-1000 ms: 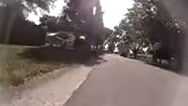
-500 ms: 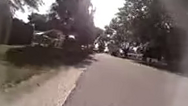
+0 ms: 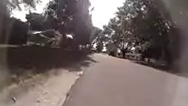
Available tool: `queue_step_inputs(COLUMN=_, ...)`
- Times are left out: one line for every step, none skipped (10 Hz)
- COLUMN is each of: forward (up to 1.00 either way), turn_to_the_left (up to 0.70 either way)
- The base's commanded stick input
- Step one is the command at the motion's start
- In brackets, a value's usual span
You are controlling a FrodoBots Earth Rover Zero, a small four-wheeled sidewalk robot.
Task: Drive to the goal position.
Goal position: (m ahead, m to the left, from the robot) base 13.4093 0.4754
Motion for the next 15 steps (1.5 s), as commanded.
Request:
queue_step_inputs(forward=1.0, turn_to_the_left=0.0)
queue_step_inputs(forward=1.0, turn_to_the_left=0.0)
queue_step_inputs(forward=1.0, turn_to_the_left=-0.01)
queue_step_inputs(forward=1.0, turn_to_the_left=-0.01)
queue_step_inputs(forward=1.0, turn_to_the_left=0.0)
queue_step_inputs(forward=1.0, turn_to_the_left=0.0)
queue_step_inputs(forward=1.0, turn_to_the_left=0.0)
queue_step_inputs(forward=1.0, turn_to_the_left=0.0)
queue_step_inputs(forward=1.0, turn_to_the_left=0.0)
queue_step_inputs(forward=1.0, turn_to_the_left=0.0)
queue_step_inputs(forward=1.0, turn_to_the_left=0.0)
queue_step_inputs(forward=1.0, turn_to_the_left=0.0)
queue_step_inputs(forward=1.0, turn_to_the_left=0.0)
queue_step_inputs(forward=1.0, turn_to_the_left=0.0)
queue_step_inputs(forward=1.0, turn_to_the_left=0.0)
